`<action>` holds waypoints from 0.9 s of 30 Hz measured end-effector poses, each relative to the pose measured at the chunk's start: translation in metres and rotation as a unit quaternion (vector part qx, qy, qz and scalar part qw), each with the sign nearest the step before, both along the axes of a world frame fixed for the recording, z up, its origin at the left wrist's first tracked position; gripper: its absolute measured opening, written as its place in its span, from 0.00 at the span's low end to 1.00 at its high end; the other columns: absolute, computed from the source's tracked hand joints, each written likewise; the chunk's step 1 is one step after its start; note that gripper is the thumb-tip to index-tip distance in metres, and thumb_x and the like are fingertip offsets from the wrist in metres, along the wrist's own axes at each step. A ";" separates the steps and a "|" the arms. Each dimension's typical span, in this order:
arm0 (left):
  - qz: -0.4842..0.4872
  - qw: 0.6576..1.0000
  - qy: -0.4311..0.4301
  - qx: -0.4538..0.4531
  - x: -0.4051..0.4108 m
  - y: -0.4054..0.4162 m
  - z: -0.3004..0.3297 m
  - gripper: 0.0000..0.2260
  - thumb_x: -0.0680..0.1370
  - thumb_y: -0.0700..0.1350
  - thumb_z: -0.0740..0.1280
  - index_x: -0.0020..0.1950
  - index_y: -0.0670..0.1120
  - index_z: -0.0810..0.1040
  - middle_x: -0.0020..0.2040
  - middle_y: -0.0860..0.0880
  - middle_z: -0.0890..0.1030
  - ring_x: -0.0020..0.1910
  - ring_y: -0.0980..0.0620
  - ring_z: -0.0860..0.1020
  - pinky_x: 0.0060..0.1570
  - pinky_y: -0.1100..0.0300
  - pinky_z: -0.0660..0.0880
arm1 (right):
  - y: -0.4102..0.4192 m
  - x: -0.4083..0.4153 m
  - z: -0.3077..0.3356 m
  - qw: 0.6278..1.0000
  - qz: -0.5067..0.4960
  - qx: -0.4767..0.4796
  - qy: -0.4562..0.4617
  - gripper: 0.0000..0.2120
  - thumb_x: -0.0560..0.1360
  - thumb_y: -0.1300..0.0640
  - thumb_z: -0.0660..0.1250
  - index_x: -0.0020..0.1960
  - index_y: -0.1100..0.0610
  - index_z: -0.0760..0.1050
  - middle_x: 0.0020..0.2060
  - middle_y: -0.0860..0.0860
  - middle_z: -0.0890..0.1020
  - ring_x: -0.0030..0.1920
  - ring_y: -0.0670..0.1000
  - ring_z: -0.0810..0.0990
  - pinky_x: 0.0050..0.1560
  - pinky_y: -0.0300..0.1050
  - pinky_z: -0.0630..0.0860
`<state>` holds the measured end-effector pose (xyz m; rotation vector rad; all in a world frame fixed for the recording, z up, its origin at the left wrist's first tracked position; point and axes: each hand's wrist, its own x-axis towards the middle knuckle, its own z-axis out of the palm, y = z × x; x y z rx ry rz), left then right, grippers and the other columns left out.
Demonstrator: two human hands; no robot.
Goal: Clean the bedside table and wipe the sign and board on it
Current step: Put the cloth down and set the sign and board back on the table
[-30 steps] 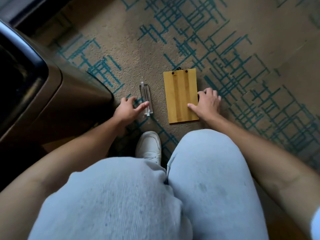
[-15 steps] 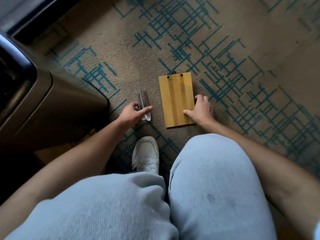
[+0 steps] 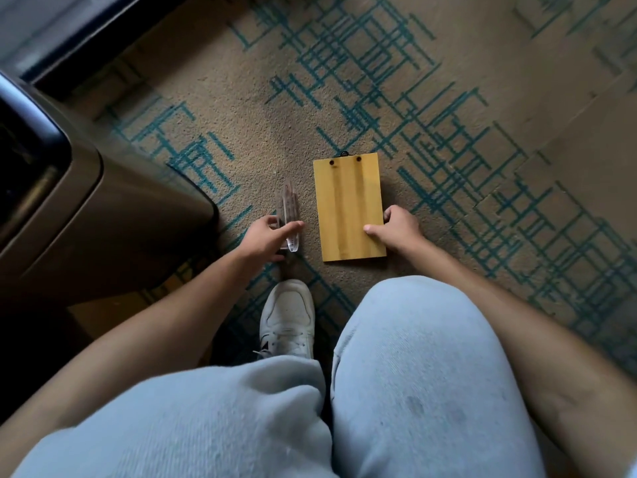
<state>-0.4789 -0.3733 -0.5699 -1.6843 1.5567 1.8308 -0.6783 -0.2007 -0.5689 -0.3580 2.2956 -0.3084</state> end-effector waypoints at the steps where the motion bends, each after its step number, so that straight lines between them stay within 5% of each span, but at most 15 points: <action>1: 0.010 1.000 0.004 0.006 0.001 0.000 0.000 0.38 0.67 0.60 0.78 0.70 0.42 0.72 0.62 0.43 0.78 0.59 0.45 0.79 0.49 0.45 0.83 | 0.000 -0.001 0.001 1.000 -0.002 -0.009 -0.017 0.20 0.73 0.48 0.73 0.58 0.57 0.73 0.60 0.56 0.79 0.54 0.55 0.76 0.47 0.46 0.69; 6: 0.055 0.996 0.047 0.044 0.001 -0.006 0.012 0.26 0.70 0.56 0.78 0.59 0.41 0.78 0.58 0.41 0.76 0.56 0.46 0.79 0.49 0.47 0.83 | -0.005 -0.002 0.014 0.993 -0.003 -0.090 -0.072 0.18 0.79 0.54 0.67 0.67 0.57 0.72 0.63 0.55 0.79 0.56 0.53 0.77 0.50 0.45 0.70; 11: 0.073 0.987 0.127 0.069 -0.015 -0.019 0.036 0.26 0.72 0.53 0.77 0.60 0.38 0.75 0.62 0.31 0.75 0.55 0.37 0.82 0.48 0.50 0.83 | -0.021 -0.007 0.041 0.990 0.000 -0.123 -0.070 0.16 0.81 0.58 0.63 0.68 0.58 0.72 0.58 0.52 0.78 0.54 0.52 0.76 0.47 0.42 0.69; 15: 0.073 0.980 0.180 0.040 -0.036 -0.028 0.082 0.29 0.74 0.52 0.75 0.67 0.35 0.72 0.62 0.32 0.75 0.56 0.40 0.82 0.51 0.48 0.83 | -0.032 -0.023 0.073 0.979 -0.047 -0.195 -0.027 0.11 0.81 0.57 0.63 0.61 0.57 0.77 0.54 0.53 0.81 0.52 0.53 0.78 0.46 0.44 0.70; 21: 0.103 0.960 0.261 0.022 -0.063 -0.047 0.183 0.19 0.70 0.53 0.74 0.54 0.42 0.78 0.61 0.37 0.79 0.56 0.41 0.81 0.54 0.47 0.82 | -0.046 -0.056 0.154 0.935 -0.122 -0.333 0.010 0.06 0.81 0.54 0.63 0.52 0.52 0.78 0.47 0.51 0.84 0.47 0.54 0.82 0.49 0.50 0.78; 27: 0.097 0.936 0.335 -0.041 -0.089 -0.076 0.282 0.18 0.75 0.52 0.73 0.59 0.42 0.79 0.56 0.42 0.82 0.53 0.45 0.82 0.56 0.45 0.81 | -0.060 -0.072 0.269 0.916 -0.117 -0.380 0.061 0.13 0.80 0.47 0.61 0.47 0.54 0.78 0.38 0.52 0.81 0.35 0.51 0.78 0.34 0.48 0.75</action>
